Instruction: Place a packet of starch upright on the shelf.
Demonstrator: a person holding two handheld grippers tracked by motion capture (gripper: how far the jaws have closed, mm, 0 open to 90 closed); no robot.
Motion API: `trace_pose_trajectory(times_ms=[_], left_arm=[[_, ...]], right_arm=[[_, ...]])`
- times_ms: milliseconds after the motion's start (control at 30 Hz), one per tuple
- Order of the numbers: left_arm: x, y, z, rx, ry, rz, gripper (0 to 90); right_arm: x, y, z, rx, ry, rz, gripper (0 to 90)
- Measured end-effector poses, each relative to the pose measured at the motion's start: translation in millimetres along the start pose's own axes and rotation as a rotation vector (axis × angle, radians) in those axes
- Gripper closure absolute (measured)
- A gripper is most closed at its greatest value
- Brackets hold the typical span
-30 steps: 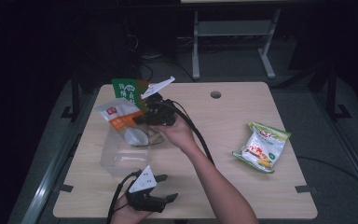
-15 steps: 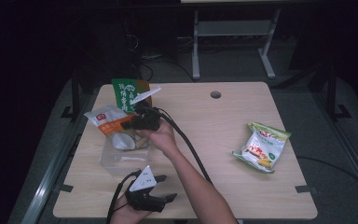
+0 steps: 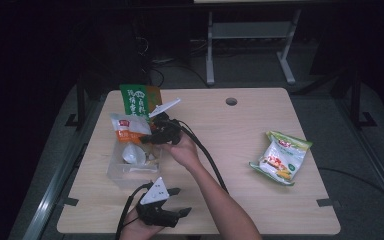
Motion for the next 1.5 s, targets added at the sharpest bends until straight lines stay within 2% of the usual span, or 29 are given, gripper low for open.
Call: trace_pose_trajectory(times_ms=[267, 600, 733, 800, 933, 1033, 1100, 1167, 1233, 1300, 1333, 1367, 1400, 1433, 1500], left_arm=[[-1.5, 0.9, -0.2, -0.001, 0.009, -0.003, 29.5], [-2.2, 2.2, -0.7, 0.006, 0.01, -0.005, 29.4], [-2.6, 3.0, -0.3, 0.005, 0.013, -0.007, 29.4], [-2.7, 3.0, -0.4, 0.006, 0.011, -0.008, 29.5], [-2.4, 3.6, -0.5, 0.003, 0.005, -0.009, 29.5], [-2.3, 3.4, -0.4, 0.006, 0.003, -0.007, 29.4], [-1.9, 3.8, -0.4, 0.004, 0.004, -0.013, 28.7], [-1.5, 3.9, -0.4, 0.003, 0.005, -0.019, 28.3], [-1.0, 5.0, -0.6, -0.007, 0.003, -0.022, 28.2], [-0.7, 5.2, -0.4, 0.002, 0.001, -0.02, 28.1], [-0.8, 5.1, -0.5, 0.008, -0.002, -0.015, 28.1], [-0.7, 5.8, -0.3, 0.002, -0.002, -0.015, 27.7], [-0.6, 5.9, -0.1, 0.0, 0.0, -0.013, 27.7], [-0.5, 6.0, 0.1, -0.001, 0.0, -0.012, 27.6], [0.1, 7.0, 0.3, -0.006, 0.004, -0.013, 27.4]], right_arm=[[10.4, -5.3, 11.1, -0.012, 0.012, 0.009, 70.9], [18.9, -5.2, 21.8, -0.013, 0.013, 0.013, 71.2], [19.6, -2.7, 23.8, 0.001, 0.019, 0.028, 79.1], [16.4, -1.8, 24.9, 0.008, 0.037, 0.034, 86.8], [11.9, -3.4, 27.3, -0.002, 0.053, 0.046, 88.7], [12.9, -4.7, 29.2, -0.012, 0.049, 0.031, 85.1], [19.6, -2.3, 30.6, -0.009, 0.027, 0.01, 74.0], [25.8, -2.2, 32.6, -0.001, 0.023, 0.022, 70.6], [28.8, -1.6, 33.7, -0.006, 0.023, 0.023, 69.5], [40.8, -2.7, 40.3, -0.009, 0.018, 0.024, 67.4], [40.8, -2.7, 40.3, -0.009, 0.018, 0.024, 67.4], [49.4, -3.3, 46.5, -0.011, 0.012, 0.015, 67.0], [49.4, -3.3, 46.5, -0.011, 0.012, 0.015, 67.0], [58.3, -4.1, 54.0, -0.017, 0.015, 0.027, 66.3], [62.9, -4.9, 58.0, -0.017, 0.013, 0.03, 65.6]])
Point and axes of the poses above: each handheld gripper's, and its own axes: x roughly backward along the jaws, z roughly out of its underside, y roughly to its left, the point moved 5 cm from there along -x, roughly forward along the jaws, and after that the axes turned 15 degrees about y, right-handed, at the moved point
